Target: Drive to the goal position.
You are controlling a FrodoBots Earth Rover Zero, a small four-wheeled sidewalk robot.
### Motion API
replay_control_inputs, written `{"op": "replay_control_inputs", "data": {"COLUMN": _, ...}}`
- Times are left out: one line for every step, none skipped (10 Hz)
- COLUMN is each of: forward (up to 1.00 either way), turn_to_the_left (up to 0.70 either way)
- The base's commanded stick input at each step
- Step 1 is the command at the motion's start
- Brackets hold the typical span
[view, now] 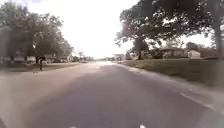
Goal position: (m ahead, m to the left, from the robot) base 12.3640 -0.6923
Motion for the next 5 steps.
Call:
{"op": "replay_control_inputs", "data": {"forward": 1.0, "turn_to_the_left": 0.0}}
{"op": "replay_control_inputs", "data": {"forward": 1.0, "turn_to_the_left": 0.0}}
{"op": "replay_control_inputs", "data": {"forward": 1.0, "turn_to_the_left": 0.0}}
{"op": "replay_control_inputs", "data": {"forward": 1.0, "turn_to_the_left": 0.0}}
{"op": "replay_control_inputs", "data": {"forward": 1.0, "turn_to_the_left": 0.0}}
